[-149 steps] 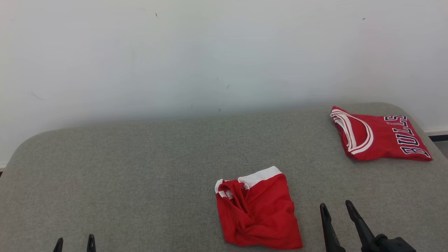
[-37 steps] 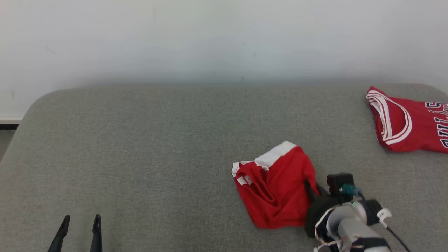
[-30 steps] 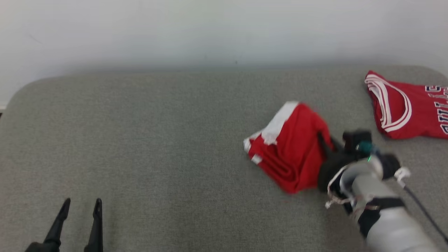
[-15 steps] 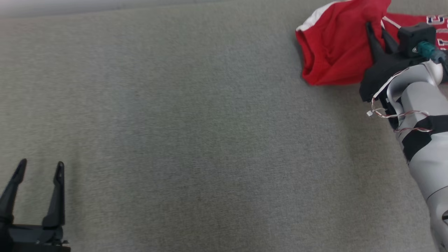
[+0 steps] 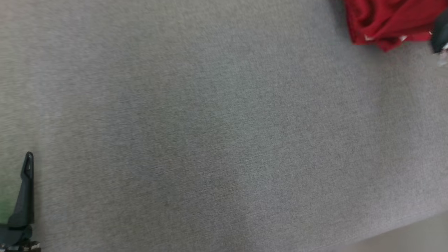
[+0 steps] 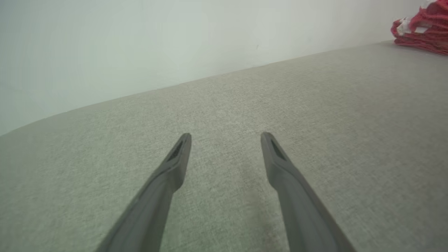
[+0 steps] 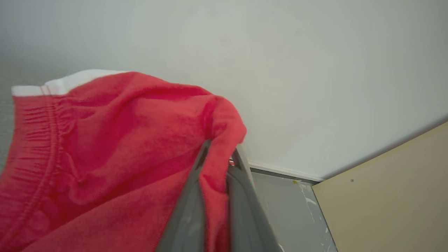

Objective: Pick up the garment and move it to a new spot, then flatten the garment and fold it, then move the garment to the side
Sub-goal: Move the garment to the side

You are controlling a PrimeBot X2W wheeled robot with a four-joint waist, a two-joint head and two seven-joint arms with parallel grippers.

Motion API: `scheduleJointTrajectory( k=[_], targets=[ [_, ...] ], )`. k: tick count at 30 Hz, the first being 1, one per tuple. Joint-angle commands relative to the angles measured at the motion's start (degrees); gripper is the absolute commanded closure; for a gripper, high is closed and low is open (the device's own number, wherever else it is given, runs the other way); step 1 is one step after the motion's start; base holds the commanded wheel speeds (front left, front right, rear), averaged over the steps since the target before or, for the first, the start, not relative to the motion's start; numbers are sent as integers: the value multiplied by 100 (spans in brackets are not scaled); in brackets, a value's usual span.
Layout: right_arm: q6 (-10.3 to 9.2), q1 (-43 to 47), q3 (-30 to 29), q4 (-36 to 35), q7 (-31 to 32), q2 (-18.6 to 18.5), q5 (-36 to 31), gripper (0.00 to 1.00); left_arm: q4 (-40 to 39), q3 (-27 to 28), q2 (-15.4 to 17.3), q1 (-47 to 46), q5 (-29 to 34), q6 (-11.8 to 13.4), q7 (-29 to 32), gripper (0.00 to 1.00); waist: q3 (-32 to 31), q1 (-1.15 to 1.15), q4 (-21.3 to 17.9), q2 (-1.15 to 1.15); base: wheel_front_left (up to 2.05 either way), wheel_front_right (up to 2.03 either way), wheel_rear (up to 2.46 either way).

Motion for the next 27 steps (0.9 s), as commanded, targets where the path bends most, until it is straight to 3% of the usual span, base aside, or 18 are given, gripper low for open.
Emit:
scheduleJointTrajectory(
  k=[1,7,14,19,20,21,22,27],
  targets=[
    [-14,-62,53,-62,35,21,24,100,-37,29,39,44,-48,12,-16,0,290,-1,-217,-1,0,0,0],
    [-15,-185,439,-574,397,-574,-49,100,-264,169,135,106,-106,13,-17,0,499,-1,-276,-1,0,0,0],
    [-14,-51,284,-1129,803,-1042,-21,100,-496,270,176,61,-129,13,-17,0,698,-1,-285,-1,0,0,0],
    [-14,245,242,-1605,871,-1111,-109,100,-492,284,191,63,-136,13,-16,0,790,-1,-293,-1,0,0,0],
    [-14,262,153,-1689,835,-1084,-79,69,-487,292,184,47,-149,14,-16,0,802,-1,-296,-1,0,0,0],
    [-14,292,29,-1723,829,-1046,-78,24,-470,305,178,37,-143,14,-15,0,806,-1,-304,-1,0,0,0],
    [-14,357,-28,-1755,844,-1037,-182,0,-440,302,172,27,-119,14,-14,0,791,-1,-305,-1,0,0,0],
    [-14,555,-276,-1885,880,-845,-481,0,-293,247,47,-43,-109,14,-14,0,559,-1,-282,-1,0,0,0]
  ],
)
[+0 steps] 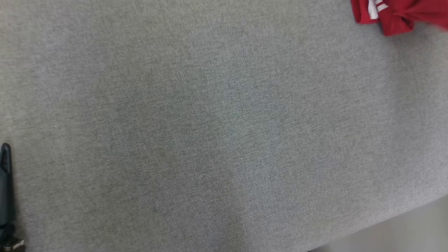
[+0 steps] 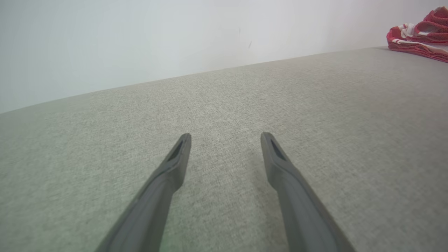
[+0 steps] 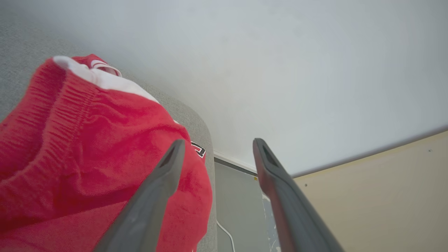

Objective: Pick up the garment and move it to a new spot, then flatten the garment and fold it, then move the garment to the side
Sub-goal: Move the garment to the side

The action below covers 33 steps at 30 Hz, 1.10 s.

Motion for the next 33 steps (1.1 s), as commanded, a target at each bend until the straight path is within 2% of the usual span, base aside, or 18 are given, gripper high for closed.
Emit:
scheduleJointTrajectory(
  k=[1,9,15,18,24,28,33],
  targets=[
    [-14,142,-64,-47,62,94,-83,0,197,-109,-121,-113,37,14,-11,0,-225,1,38,1,0,0,0],
    [-14,450,-268,-341,-238,370,-24,0,682,-285,-649,-69,118,16,-13,0,-1283,1,279,1,0,0,0],
    [-14,779,-53,-509,-465,669,31,0,1063,-281,-1058,186,222,47,-13,0,-2218,1,469,1,0,0,0],
    [-14,1035,-7,-587,-611,914,173,0,1265,-245,-1271,392,292,63,-13,0,-2722,1,587,1,0,0,0],
    [-14,1714,66,-639,-880,1156,525,0,1613,-249,-1611,765,462,113,-13,0,-3604,1,827,1,0,0,0],
    [-14,2199,-83,-765,-959,1258,710,0,1690,-234,-1776,910,508,155,-13,0,-3907,1,931,1,0,0,0],
    [-14,2949,-536,-1008,-1092,1536,836,0,1792,-214,-1907,995,586,170,-13,0,-4119,1,1028,1,0,0,0]
  ],
)
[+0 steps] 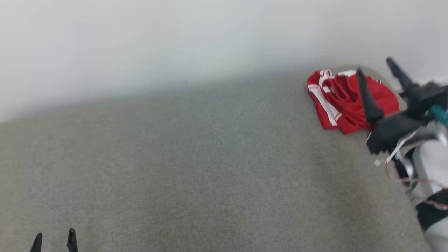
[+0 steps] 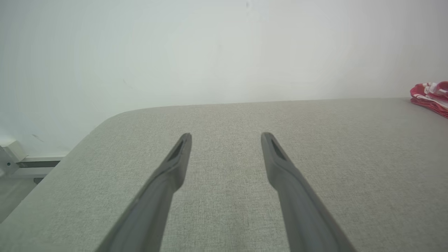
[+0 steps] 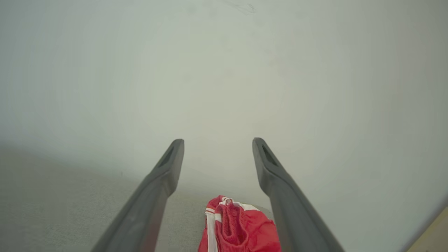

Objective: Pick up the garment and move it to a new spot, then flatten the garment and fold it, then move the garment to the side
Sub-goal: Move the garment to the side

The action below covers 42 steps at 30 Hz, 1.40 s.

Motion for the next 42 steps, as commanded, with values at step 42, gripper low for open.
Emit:
scheduleJointTrajectory(
  k=[42],
  targets=[
    [-15,4006,-1434,-1119,-852,2043,-343,0,700,-188,-64,-165,239,-82,-17,0,-1075,2,1304,1,0,0,0]
  ],
)
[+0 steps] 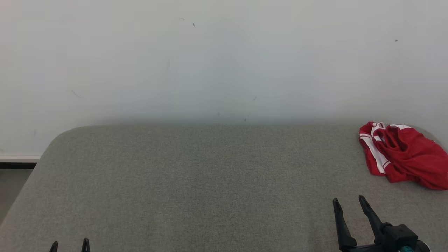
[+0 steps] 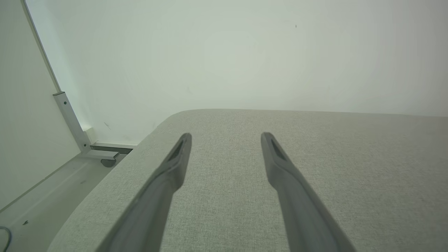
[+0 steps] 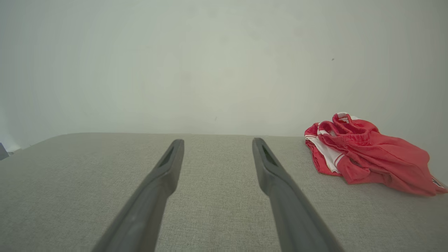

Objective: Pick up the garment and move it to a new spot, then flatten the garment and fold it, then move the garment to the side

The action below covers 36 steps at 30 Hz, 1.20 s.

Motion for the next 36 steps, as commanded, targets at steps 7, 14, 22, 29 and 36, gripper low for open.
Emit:
scheduleJointTrajectory(
  k=[7,14,22,29,36],
  targets=[
    [-15,-41,145,75,-53,19,1,0,68,-38,23,-88,-132,-41,-17,0,46,0,-80,0,0,0,0],
    [-15,-147,205,196,-77,-62,73,0,110,-75,63,-116,-176,-31,-17,0,84,0,-103,0,0,0,0],
    [-15,-196,74,271,-112,-32,-1,0,130,-124,106,-169,-224,-35,-17,0,125,0,-97,0,0,0,0],
    [-15,-217,19,266,-115,30,-68,0,149,-170,157,-202,-285,-52,-17,0,144,0,-151,0,0,0,0],
    [-15,-204,-19,263,-120,71,-121,0,146,-213,180,-216,-334,-65,-17,0,148,0,-213,0,0,0,0]
  ],
)
